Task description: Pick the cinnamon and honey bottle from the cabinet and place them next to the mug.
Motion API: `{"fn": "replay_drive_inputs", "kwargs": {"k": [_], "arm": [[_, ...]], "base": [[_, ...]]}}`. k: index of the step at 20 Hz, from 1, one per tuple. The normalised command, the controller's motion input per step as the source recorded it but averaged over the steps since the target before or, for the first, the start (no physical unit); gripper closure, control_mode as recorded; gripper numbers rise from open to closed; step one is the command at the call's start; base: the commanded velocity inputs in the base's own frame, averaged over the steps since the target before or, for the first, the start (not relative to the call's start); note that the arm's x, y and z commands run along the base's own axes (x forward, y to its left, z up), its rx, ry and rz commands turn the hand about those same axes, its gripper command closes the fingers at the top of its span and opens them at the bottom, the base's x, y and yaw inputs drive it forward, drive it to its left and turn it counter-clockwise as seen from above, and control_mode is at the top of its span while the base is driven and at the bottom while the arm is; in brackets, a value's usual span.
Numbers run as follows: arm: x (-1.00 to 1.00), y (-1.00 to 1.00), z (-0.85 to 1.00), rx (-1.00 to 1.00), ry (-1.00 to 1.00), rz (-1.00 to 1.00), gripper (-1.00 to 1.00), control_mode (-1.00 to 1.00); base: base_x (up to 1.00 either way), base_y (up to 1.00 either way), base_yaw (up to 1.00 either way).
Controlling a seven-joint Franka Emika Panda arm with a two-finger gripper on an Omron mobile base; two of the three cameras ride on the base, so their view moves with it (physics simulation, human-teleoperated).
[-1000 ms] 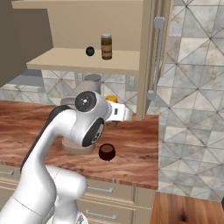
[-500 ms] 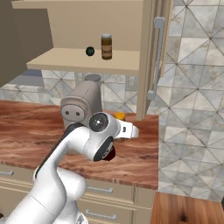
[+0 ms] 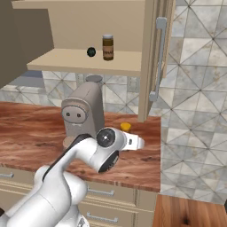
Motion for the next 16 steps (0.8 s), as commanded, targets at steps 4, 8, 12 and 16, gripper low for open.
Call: {"fn": "replay_drive_inputs", "kwargs": {"k": [4,8,12,16], "arm": [[0.01,-0.36,0.00,0.00,0.00,0.10,1.00,-1.00],[0.18,-0.34,-0.06,0.00,0.00,0.16,1.00,-1.00],[0.14,-0.03,-0.13,0.00,0.00,0.23,1.00,-1.00],[0.48,0.00,-0.21,0.01,0.00,0.21,1.00,-1.00]], "base": [[0.00,0.00,0.00],[0.00,0.00,0.00],[0.00,0.00,0.00],[0.00,0.00,0.00]]}}
